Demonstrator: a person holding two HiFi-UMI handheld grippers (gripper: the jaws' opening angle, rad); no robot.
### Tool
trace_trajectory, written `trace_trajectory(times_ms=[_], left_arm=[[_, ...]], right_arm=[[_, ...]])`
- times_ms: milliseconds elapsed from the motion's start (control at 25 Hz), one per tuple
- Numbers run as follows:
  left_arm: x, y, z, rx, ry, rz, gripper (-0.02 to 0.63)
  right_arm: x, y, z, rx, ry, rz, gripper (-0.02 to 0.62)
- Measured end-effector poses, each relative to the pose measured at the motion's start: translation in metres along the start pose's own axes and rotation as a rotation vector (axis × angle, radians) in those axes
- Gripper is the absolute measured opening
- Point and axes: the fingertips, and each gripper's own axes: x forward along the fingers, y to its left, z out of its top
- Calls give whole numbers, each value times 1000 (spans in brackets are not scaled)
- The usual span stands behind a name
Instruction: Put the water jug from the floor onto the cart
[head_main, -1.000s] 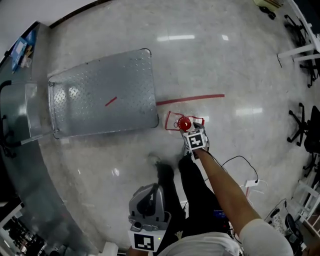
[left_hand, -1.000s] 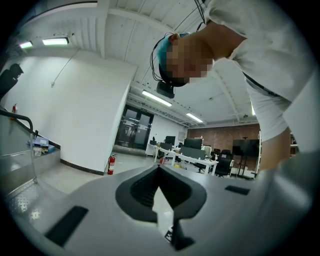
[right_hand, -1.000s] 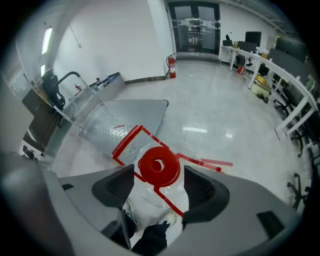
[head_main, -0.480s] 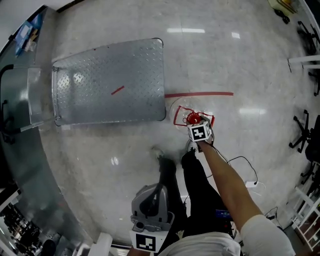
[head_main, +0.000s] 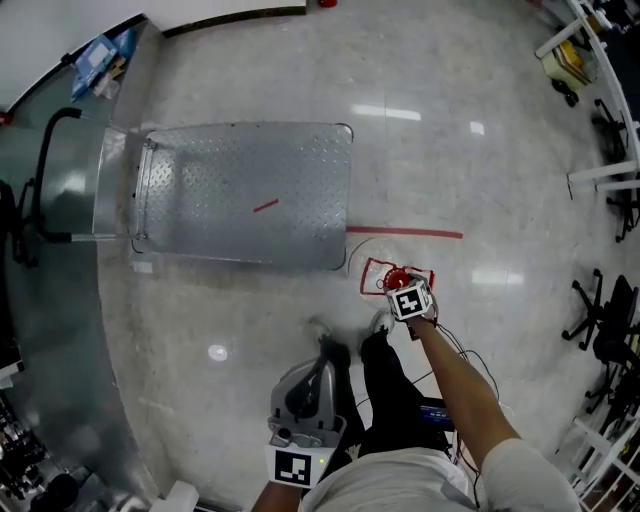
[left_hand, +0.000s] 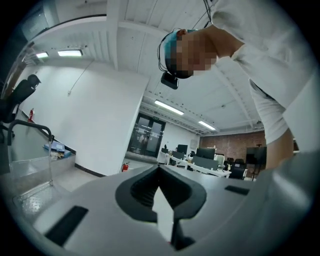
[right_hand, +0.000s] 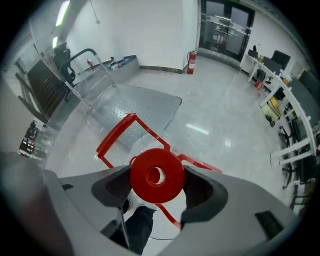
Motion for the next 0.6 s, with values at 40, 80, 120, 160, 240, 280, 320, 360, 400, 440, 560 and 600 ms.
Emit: trace_trajectory(times_ms=[40,80,120,160,240,280,320,360,400,440,560,600], left_arm=[[-5,6,9,-4,-20,16,3],[-12,12,19,-10,-39,30,3],[-20,18,29,-18,-54,43,3],[-30,24,39,-24,-67,55,3],[-47,36,56,-25,-89,74,3],[-55,42,61,-24,-97,80,3],[-62,49,66,-23,-107,85,3],[-69,57,71,-20,-121,91,3],[-75,66,78,-13,-141,98,3],[-80,74,85,-7,-161,106,3],[-83,88,105,-6,-195,122,3],[-82,90,109,-5,-203,126,3]], right_arm=[[-13,2,11,-30,-12,5,302],[-27,6,22,-55,-23,10,302],[-42,12,30,-68,-27,17,302],[-58,20,36,-73,-22,24,302],[-87,35,51,-86,-10,29,302],[-97,42,59,-98,-11,28,302],[-105,50,68,-109,-16,27,302],[-113,59,78,-122,-26,27,304],[-119,70,89,-137,-40,28,304],[-126,81,102,-156,-53,28,304],[-141,108,136,-218,-80,37,304],[-144,115,146,-238,-88,43,304]])
